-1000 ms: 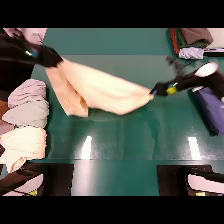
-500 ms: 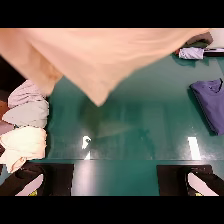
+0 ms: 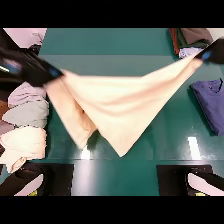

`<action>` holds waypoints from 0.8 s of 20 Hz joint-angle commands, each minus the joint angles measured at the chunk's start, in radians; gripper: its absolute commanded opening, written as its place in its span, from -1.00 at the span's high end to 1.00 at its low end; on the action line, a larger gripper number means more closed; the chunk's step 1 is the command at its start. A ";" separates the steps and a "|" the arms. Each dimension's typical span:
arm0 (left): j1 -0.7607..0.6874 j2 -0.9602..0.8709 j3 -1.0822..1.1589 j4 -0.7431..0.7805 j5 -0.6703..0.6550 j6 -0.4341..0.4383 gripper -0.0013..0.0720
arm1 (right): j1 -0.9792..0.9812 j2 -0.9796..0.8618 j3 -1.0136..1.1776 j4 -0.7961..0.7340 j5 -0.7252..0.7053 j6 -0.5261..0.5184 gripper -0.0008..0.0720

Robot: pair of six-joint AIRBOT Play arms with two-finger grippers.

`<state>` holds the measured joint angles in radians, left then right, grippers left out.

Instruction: Fold the shirts.

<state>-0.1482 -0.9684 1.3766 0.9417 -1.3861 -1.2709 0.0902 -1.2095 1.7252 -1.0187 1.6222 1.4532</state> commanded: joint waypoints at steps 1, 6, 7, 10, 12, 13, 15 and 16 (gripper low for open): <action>0.000 -0.058 -0.341 -0.006 0.120 0.074 0.89 | 0.035 -0.070 -0.222 -0.006 -0.040 -0.007 0.93; 0.000 -0.164 -0.416 -0.006 0.380 0.100 0.89 | 0.032 -0.113 -0.381 -0.005 -0.163 -0.006 0.93; 0.000 -0.164 -0.396 -0.005 0.391 0.100 0.52 | 0.032 -0.113 -0.383 -0.006 -0.168 -0.006 0.93; 0.002 -0.161 -0.288 0.074 0.282 0.089 -0.51 | 0.032 -0.113 -0.348 -0.006 -0.170 -0.006 0.93; 0.002 -0.146 -0.200 0.213 0.146 0.031 -0.51 | 0.032 -0.113 -0.309 -0.007 -0.152 -0.006 0.93; 0.002 -0.129 -0.174 0.285 0.105 0.004 -0.51 | 0.032 -0.113 -0.287 -0.007 -0.150 -0.007 0.93; 0.002 -0.072 -0.179 0.391 0.079 -0.040 -0.51 | 0.032 -0.113 -0.248 -0.021 -0.140 -0.007 0.93; 0.002 -0.055 -0.187 0.416 0.071 -0.048 -0.51 | 0.032 -0.113 -0.230 -0.041 -0.130 -0.007 0.93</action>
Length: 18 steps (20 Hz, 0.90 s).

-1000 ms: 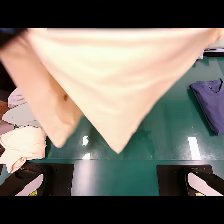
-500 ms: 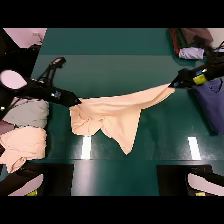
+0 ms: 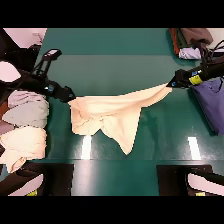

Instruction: Fold the shirts.

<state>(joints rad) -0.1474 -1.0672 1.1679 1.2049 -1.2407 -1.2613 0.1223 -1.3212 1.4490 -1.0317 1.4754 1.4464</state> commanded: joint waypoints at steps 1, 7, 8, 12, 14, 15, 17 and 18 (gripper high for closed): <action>0.001 0.061 0.009 0.175 -0.080 -0.075 -0.51 | 0.000 -0.001 0.063 -0.050 0.029 0.000 0.93; 0.036 0.068 -0.182 0.257 0.048 -0.166 -0.52 | 0.000 -0.001 0.131 -0.095 0.097 0.000 0.93; 0.072 0.068 -0.223 0.236 0.071 -0.180 -0.52 | 0.000 -0.001 0.135 -0.096 0.098 0.000 0.93; 0.241 0.062 -0.381 -0.082 0.169 -0.097 -0.52 | 0.000 -0.001 0.134 -0.095 0.086 0.000 0.93; 0.245 0.029 -0.438 -0.207 0.193 -0.030 -0.52 | 0.000 -0.001 0.134 -0.095 0.076 0.000 0.93; 0.233 -0.001 -0.455 -0.250 0.194 -0.011 -0.52 | 0.000 -0.001 0.134 -0.095 0.076 0.000 0.93; 0.191 -0.077 -0.468 -0.299 0.217 0.007 -0.52 | 0.000 -0.001 0.134 -0.095 0.076 0.000 0.93; 0.165 -0.115 -0.468 -0.324 0.242 0.006 -0.52 | 0.000 -0.001 0.134 -0.095 0.077 0.000 0.93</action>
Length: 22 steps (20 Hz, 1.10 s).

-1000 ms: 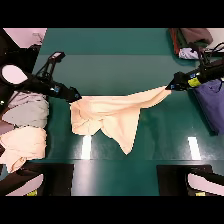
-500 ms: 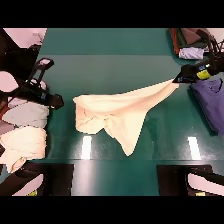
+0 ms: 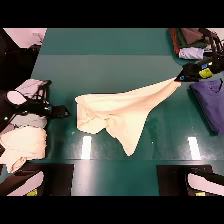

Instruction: Fold the shirts.

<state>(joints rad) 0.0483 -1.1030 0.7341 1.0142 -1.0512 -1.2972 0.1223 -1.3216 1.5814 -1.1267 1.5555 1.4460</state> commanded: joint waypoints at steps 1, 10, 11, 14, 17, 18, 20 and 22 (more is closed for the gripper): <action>-0.055 -0.111 -0.035 -0.159 0.080 0.042 -0.51 | 0.000 0.000 0.001 0.000 -0.003 0.000 0.93; -0.147 -0.198 0.069 -0.138 0.095 0.024 0.90 | 0.000 0.000 0.002 -0.001 -0.010 0.000 0.93; -0.147 -0.187 0.122 -0.091 0.070 0.004 0.90 | -0.002 0.000 0.009 -0.003 -0.010 0.000 0.93; -0.147 -0.088 0.337 0.163 0.035 -0.084 0.90 | -0.032 0.000 0.089 -0.002 -0.011 0.000 0.93; -0.147 0.041 0.569 0.419 0.032 -0.119 0.90 | -0.092 0.000 0.235 0.000 -0.011 0.001 0.93; -0.147 0.080 0.647 0.486 0.032 -0.117 0.90 | -0.111 0.000 0.294 0.000 -0.011 0.001 0.93; -0.147 0.142 0.787 0.583 0.033 -0.115 0.89 | -0.138 0.000 0.411 0.000 -0.012 0.000 0.93; -0.147 0.190 0.903 0.616 0.045 -0.084 0.89 | -0.151 0.005 0.521 0.000 -0.018 0.000 0.93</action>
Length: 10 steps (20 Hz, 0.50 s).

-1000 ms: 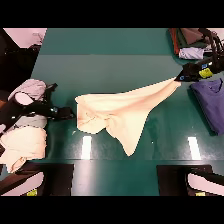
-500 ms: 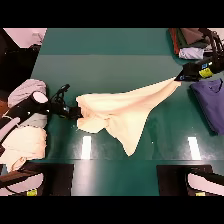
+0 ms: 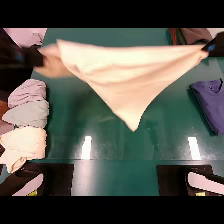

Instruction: Fold the shirts.

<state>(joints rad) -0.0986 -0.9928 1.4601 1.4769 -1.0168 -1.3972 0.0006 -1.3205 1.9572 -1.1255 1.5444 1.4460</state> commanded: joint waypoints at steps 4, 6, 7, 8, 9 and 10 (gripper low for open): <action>0.000 0.127 0.344 0.152 0.032 0.043 0.90 | -0.031 0.154 0.066 -0.001 -0.208 -0.001 0.93; 0.000 0.127 0.435 0.151 0.021 0.043 0.90 | -0.031 0.242 0.003 -0.001 -0.290 -0.035 0.93; 0.000 0.127 0.480 0.144 0.020 0.043 0.89 | -0.031 0.277 -0.009 -0.002 -0.308 -0.041 0.93; 0.000 0.127 0.525 0.131 0.020 0.043 0.90 | -0.031 0.308 -0.011 -0.004 -0.316 -0.041 0.94; 0.000 0.127 0.574 0.116 0.021 0.043 0.90 | -0.031 0.327 0.001 -0.004 -0.314 -0.041 0.93; 0.000 0.127 0.610 0.094 0.021 0.043 0.89 | -0.031 0.341 0.024 -0.004 -0.310 -0.041 0.94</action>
<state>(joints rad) -0.0994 -0.8719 1.9491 1.6005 -0.9977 -1.3590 -0.0288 -1.0504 1.9747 -1.1233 1.2861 1.4162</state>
